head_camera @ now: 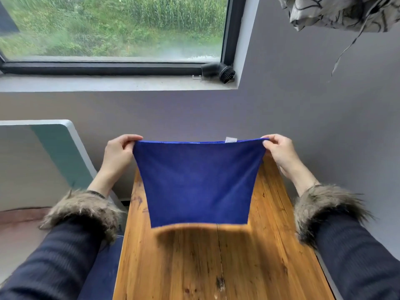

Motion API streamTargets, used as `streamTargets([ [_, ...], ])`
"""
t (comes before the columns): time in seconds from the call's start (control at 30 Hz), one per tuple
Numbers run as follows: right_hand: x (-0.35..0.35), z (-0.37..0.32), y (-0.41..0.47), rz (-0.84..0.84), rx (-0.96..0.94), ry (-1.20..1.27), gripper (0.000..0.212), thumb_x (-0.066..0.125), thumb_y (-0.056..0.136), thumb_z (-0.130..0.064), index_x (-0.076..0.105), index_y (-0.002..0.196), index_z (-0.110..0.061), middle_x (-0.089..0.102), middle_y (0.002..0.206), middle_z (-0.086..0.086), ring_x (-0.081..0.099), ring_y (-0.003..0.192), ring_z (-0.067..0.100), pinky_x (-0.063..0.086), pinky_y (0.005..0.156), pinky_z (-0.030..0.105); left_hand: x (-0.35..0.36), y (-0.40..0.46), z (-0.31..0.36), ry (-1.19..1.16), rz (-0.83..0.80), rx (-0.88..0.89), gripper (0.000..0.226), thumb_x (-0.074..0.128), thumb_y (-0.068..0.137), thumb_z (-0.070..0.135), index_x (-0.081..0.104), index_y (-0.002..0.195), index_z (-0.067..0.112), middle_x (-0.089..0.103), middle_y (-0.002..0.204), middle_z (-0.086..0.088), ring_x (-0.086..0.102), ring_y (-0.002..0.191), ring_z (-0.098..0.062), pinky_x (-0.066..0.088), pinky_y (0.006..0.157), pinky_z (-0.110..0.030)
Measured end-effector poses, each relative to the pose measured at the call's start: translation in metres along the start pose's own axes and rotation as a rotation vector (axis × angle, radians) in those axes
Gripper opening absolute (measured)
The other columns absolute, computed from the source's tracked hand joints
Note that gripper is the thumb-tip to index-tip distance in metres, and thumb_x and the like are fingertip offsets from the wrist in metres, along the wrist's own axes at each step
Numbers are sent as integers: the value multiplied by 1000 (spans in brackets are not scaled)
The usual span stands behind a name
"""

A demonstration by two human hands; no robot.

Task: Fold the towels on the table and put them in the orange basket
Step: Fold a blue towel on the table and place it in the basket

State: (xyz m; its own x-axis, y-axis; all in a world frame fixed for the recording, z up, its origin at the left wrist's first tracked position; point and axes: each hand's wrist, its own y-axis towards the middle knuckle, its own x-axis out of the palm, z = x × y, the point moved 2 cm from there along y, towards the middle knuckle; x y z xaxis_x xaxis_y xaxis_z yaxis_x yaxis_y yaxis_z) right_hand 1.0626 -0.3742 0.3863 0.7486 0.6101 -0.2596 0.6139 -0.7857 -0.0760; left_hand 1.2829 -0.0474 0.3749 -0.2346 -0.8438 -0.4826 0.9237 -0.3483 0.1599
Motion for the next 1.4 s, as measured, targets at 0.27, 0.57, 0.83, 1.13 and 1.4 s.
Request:
streamTargets([
  [0.27,-7,-3,-12,14,-62,63,26,49,90,0,61,80,-20,62,82,-2,56,75,6,46,72,15,-5,-13,7,-77,16,44,26,46,92,-2,69,96,12,65,85,2,60,78,-1,47,85,-19],
  [0.57,-8,113,-70,-87,250,-156,16,54,85,4,67,91,-4,62,81,9,54,72,17,43,69,22,29,-103,-96,133,-387,-362,29,47,85,-8,72,88,6,66,82,-10,55,71,-14,44,69,-25],
  [0.83,-13,178,-109,-195,522,-205,17,50,88,6,64,96,-1,61,81,11,54,66,14,48,57,17,45,-151,-130,148,-580,-493,27,49,87,-7,71,88,8,70,91,-11,63,90,-24,50,87,-40],
  [1.13,7,200,-66,-98,440,-176,18,50,90,2,62,87,-11,62,79,1,57,69,11,50,59,16,75,-107,-150,141,-390,-452,24,53,88,3,70,92,20,70,97,-3,65,91,-20,50,93,-38],
  [1.4,35,247,-19,-37,447,-187,18,51,87,1,64,87,-12,64,91,8,58,85,16,48,78,30,118,-76,-184,168,-317,-475,26,51,86,3,71,95,17,69,97,-7,63,93,-24,51,91,-40],
])
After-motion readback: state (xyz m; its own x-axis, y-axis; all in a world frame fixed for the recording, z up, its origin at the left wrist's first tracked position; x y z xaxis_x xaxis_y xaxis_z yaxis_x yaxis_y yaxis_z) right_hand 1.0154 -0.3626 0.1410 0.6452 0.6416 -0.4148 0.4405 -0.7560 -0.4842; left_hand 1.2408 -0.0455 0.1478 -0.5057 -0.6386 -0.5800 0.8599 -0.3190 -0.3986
